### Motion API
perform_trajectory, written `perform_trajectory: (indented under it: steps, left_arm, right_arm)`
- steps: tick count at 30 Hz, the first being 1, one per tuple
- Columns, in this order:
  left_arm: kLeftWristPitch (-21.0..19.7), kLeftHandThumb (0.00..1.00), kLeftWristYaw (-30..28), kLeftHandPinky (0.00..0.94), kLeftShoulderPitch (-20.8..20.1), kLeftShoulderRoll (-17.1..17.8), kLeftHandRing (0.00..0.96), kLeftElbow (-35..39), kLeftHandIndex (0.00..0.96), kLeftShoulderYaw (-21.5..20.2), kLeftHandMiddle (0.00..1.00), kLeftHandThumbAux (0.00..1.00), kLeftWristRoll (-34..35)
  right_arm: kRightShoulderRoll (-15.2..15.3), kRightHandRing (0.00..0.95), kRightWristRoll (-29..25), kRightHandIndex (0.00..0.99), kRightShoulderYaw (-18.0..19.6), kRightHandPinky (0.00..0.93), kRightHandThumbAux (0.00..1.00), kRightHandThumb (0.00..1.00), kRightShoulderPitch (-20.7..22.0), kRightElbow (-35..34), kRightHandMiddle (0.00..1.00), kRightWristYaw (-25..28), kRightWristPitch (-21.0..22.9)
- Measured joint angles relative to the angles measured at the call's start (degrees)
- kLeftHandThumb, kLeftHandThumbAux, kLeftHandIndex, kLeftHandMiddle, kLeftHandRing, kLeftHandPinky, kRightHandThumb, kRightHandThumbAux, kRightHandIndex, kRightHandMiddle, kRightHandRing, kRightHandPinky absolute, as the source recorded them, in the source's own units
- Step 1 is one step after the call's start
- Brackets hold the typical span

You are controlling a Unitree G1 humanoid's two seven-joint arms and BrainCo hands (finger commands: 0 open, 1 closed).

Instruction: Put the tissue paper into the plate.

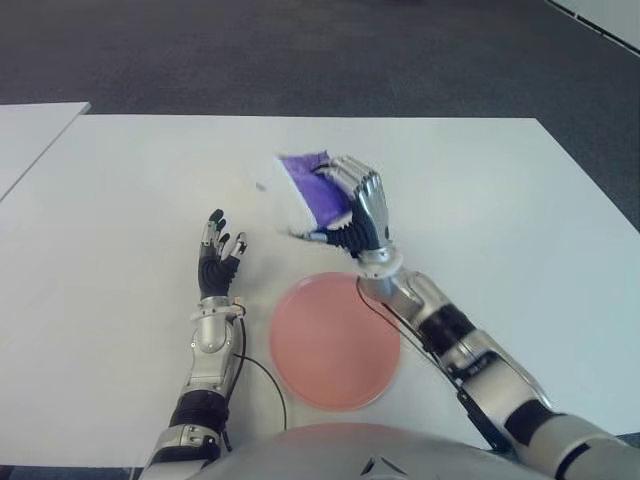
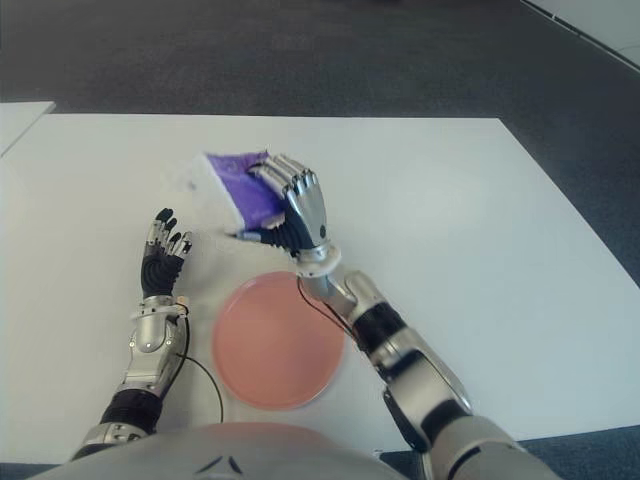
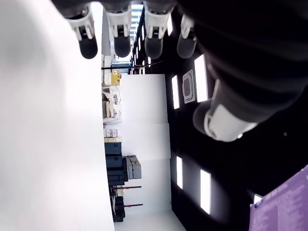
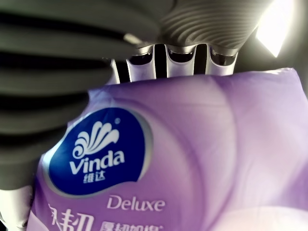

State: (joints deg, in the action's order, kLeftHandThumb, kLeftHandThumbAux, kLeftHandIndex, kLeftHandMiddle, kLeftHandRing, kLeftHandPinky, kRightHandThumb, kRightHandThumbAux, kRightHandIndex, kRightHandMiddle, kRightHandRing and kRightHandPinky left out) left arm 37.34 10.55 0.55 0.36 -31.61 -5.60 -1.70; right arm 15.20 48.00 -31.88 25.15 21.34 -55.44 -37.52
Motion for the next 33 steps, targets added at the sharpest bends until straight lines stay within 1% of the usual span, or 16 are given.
perform_trajectory:
  steps: [5,7,10,15,20,23,29,33]
  left_arm:
    - [0.00,0.164,0.00,0.007,0.04,-0.01,0.000,-0.01,0.073,-0.01,0.031,0.646,-0.03]
    - [0.01,0.148,0.00,0.003,0.04,-0.01,0.000,-0.02,0.066,-0.01,0.028,0.645,-0.12]
    - [0.01,0.140,0.00,0.000,0.02,0.00,0.000,-0.03,0.063,0.04,0.024,0.643,-0.53]
    - [0.06,0.139,0.02,0.001,-0.03,-0.06,0.000,-0.34,0.066,0.25,0.026,0.640,-1.18]
    - [0.09,0.144,0.02,0.005,-0.20,-0.04,0.000,-0.69,0.063,0.30,0.026,0.635,-1.45]
    - [0.12,0.145,0.02,0.006,-0.28,-0.03,0.000,-0.85,0.061,0.33,0.026,0.633,-1.65]
    - [0.14,0.148,0.02,0.001,-0.35,-0.03,0.000,-0.91,0.061,0.37,0.026,0.624,-1.66]
    - [0.14,0.151,0.02,0.002,-0.41,-0.02,0.000,-0.91,0.062,0.38,0.026,0.619,-1.66]
  right_arm:
    - [6.60,0.819,-5.72,0.400,-0.03,0.793,0.676,0.855,-4.77,-6.30,0.538,12.07,-3.12]
    - [9.28,0.816,-7.85,0.400,0.09,0.793,0.676,0.855,-6.78,-9.37,0.538,16.99,-3.56]
    - [13.06,0.818,-10.27,0.399,0.30,0.820,0.676,0.855,-9.77,-14.53,0.539,24.14,-4.11]
    - [18.13,0.824,-12.94,0.399,1.48,0.841,0.676,0.855,-14.46,-23.25,0.541,36.11,-4.61]
    - [20.52,0.826,-13.61,0.398,3.54,0.842,0.677,0.854,-18.00,-28.72,0.542,44.51,-4.47]
    - [21.72,0.826,-14.41,0.398,5.04,0.834,0.677,0.854,-19.23,-30.46,0.542,48.83,-4.45]
    - [24.43,0.832,-17.95,0.400,8.85,0.846,0.677,0.854,-19.54,-30.77,0.544,55.96,-4.58]
    - [25.01,0.838,-18.30,0.401,10.88,0.849,0.676,0.855,-19.47,-31.03,0.546,59.71,-4.34]
